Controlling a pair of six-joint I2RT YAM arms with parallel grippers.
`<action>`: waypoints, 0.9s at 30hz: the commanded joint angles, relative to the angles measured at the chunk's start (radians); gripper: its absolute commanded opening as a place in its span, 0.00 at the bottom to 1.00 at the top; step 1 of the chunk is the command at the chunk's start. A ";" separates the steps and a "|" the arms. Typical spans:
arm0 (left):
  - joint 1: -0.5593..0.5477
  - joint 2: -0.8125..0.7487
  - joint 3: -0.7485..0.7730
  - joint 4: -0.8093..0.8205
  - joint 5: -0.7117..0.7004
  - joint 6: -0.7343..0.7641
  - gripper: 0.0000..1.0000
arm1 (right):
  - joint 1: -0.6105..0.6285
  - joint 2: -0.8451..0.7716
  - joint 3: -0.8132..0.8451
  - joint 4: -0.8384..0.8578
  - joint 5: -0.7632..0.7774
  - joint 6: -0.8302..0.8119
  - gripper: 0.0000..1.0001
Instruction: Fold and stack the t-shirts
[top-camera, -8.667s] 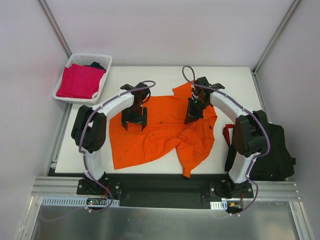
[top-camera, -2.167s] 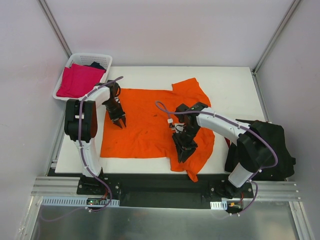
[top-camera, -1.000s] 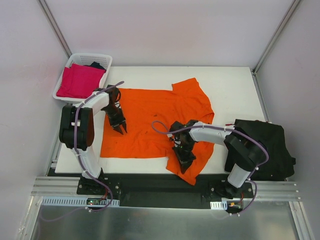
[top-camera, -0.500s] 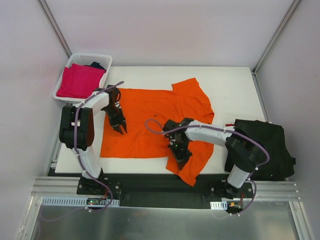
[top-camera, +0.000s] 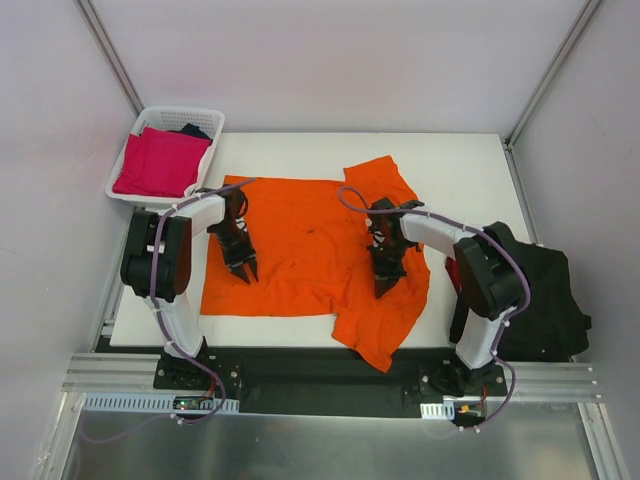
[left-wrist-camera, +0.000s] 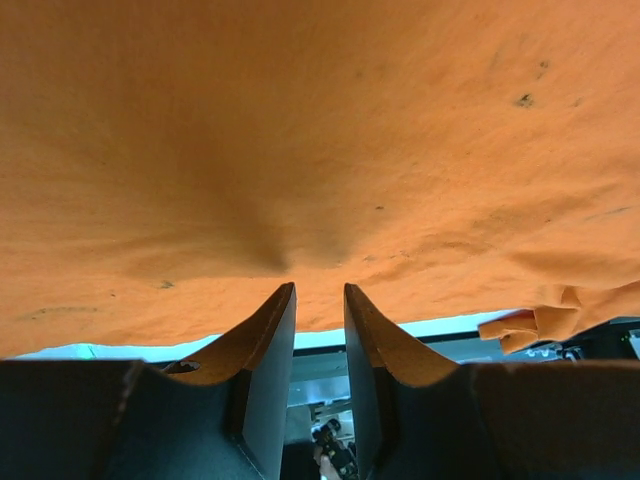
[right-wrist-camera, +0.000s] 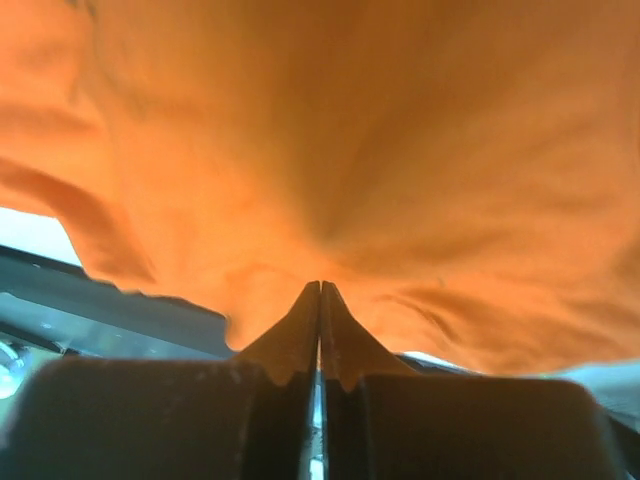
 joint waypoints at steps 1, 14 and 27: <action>-0.001 -0.003 0.014 0.012 0.008 -0.021 0.26 | -0.043 0.058 0.053 0.014 -0.070 -0.039 0.01; 0.005 0.086 0.114 -0.003 -0.009 -0.003 0.26 | -0.152 0.123 0.071 0.039 -0.130 -0.018 0.01; 0.100 0.141 0.208 -0.071 -0.058 0.053 0.26 | -0.229 0.055 0.021 -0.078 -0.078 -0.096 0.01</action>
